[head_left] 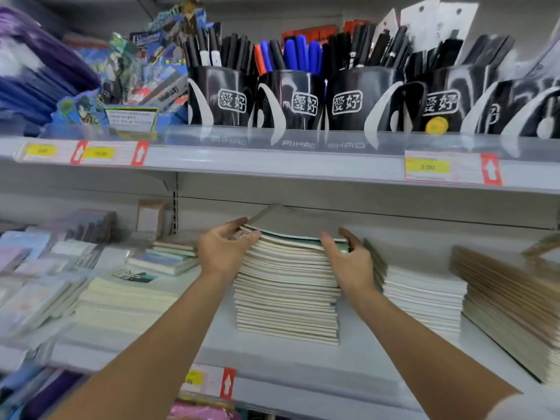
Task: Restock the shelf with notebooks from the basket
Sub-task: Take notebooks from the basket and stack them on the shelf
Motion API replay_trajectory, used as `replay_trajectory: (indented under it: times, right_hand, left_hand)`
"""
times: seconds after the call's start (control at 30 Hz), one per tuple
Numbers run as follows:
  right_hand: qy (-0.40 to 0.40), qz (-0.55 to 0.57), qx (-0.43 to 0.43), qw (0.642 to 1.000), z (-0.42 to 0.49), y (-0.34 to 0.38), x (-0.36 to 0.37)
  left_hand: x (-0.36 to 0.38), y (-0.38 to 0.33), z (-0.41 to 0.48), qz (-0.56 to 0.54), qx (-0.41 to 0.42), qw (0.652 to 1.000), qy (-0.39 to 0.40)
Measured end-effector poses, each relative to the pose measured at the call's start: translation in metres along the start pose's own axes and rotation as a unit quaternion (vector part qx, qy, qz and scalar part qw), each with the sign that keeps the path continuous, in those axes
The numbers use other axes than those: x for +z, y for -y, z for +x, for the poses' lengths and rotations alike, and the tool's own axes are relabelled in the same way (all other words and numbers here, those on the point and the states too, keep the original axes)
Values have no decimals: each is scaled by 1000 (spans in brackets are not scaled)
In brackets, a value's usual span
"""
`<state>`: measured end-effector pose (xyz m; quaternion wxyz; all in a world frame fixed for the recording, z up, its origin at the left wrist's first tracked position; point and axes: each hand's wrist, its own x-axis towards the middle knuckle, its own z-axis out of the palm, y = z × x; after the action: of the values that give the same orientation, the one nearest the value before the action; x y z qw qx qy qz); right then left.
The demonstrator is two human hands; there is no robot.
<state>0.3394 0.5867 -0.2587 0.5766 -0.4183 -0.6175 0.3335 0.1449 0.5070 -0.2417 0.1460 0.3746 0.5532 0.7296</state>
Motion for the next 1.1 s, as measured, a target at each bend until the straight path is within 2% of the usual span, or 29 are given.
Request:
replay_trajectory:
  times: [0.13, 0.3, 0.5, 0.77, 0.83, 0.93, 1.0, 1.1]
  right_hand:
    - [22, -1, 8, 1000, 7, 0, -4]
    - [45, -61, -9, 997, 9, 10, -11]
    - [109, -70, 26, 991, 10, 10, -27]
    - [108, -79, 2, 991, 8, 10, -23]
    - [53, -160, -67, 983, 2, 12, -19]
    - [-58, -328, -229, 915, -9, 10, -10]
    - [-61, -322, -278, 903, -28, 11, 2]
    - [-3, -209, -261, 942, -75, 19, 27]
  left_hand:
    - [9, 5, -2, -1, 13, 999, -48]
    - [13, 9, -4, 23, 16, 995, -93]
    - [14, 6, -9, 20, 15, 995, -92]
    - [15, 4, -14, -49, -4, 997, -56]
    - [10, -1, -19, -91, -35, 995, -13]
    - [-8, -14, -29, -122, -99, 986, 57]
    - [-28, -20, -41, -87, -97, 989, 71]
    - [-64, -14, -66, 11, -72, 996, 56]
